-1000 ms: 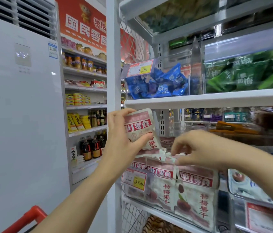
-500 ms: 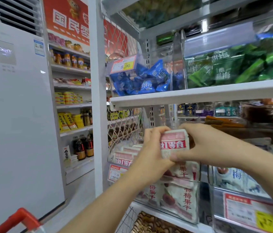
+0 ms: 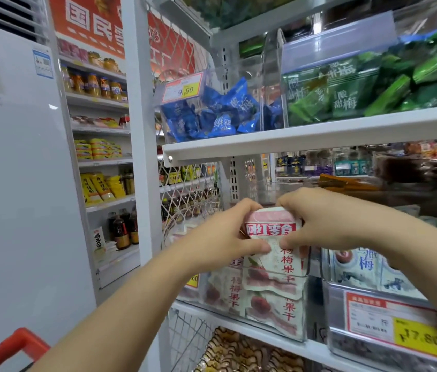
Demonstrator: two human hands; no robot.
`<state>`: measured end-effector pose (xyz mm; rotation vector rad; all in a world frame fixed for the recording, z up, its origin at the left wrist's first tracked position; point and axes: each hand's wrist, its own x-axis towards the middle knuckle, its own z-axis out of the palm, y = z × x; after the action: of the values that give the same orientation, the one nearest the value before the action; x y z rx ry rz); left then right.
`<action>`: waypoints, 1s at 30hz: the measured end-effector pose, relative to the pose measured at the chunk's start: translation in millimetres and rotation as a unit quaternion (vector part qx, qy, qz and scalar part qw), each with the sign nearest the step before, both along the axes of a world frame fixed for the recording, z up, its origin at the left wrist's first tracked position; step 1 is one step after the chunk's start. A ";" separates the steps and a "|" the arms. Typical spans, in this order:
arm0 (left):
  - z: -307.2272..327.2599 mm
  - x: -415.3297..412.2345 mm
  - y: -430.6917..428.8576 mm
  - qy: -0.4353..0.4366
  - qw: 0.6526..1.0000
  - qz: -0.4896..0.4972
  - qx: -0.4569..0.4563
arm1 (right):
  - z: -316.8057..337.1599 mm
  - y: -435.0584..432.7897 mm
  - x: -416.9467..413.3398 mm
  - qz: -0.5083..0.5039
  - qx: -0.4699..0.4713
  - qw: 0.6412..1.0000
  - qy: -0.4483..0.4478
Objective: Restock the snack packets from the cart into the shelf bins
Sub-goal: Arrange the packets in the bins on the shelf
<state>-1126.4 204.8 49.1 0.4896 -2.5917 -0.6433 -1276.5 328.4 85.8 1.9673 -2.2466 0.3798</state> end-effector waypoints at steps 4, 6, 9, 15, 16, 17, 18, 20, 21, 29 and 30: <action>2.2 1.8 0.5 -0.057 0.996 0.016 -0.066 | 1.0 -4.8 8.9 0.005 0.061 0.997 0.055; 1.1 4.9 0.0 -0.076 0.994 0.019 -0.083 | 2.4 -9.8 12.8 0.008 0.105 0.991 0.081; 1.2 3.4 -0.5 -0.087 0.991 0.032 -0.093 | 8.0 -15.3 10.5 0.002 0.146 0.986 0.083; -0.7 -1.5 -1.8 -0.049 0.993 0.045 -0.097 | 13.4 -17.6 -3.1 0.019 0.205 0.978 0.036; -0.6 0.2 -2.4 -0.052 0.995 0.039 -0.074 | 16.2 -15.7 -6.0 0.033 0.176 0.984 0.006; -0.9 1.9 -4.5 -0.057 0.996 0.035 -0.053 | 19.3 -13.4 -9.5 0.040 0.130 0.990 -0.028; -0.8 4.2 -6.1 -0.064 0.997 0.033 -0.038 | 20.9 -11.8 -13.7 0.041 0.091 0.993 -0.064; 1.3 8.8 -10.3 -0.077 0.996 0.028 -0.025 | 17.5 -11.9 -21.3 0.033 0.092 0.991 -0.088; 3.5 10.7 -12.3 -0.084 0.996 0.027 -0.028 | 13.3 -13.4 -24.4 0.027 0.115 0.991 -0.065; 26.1 13.8 -11.2 -0.124 0.990 0.012 -0.057 | 8.2 -22.6 -14.0 -0.019 0.200 0.980 -0.005; 29.5 10.8 -10.2 -0.133 0.989 0.007 -0.067 | 4.5 -26.7 -14.0 -0.018 0.207 0.978 0.010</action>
<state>-1115.6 194.6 78.6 0.5829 -2.8549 -0.4182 -1290.6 301.8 90.3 2.0903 -2.5038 -0.1251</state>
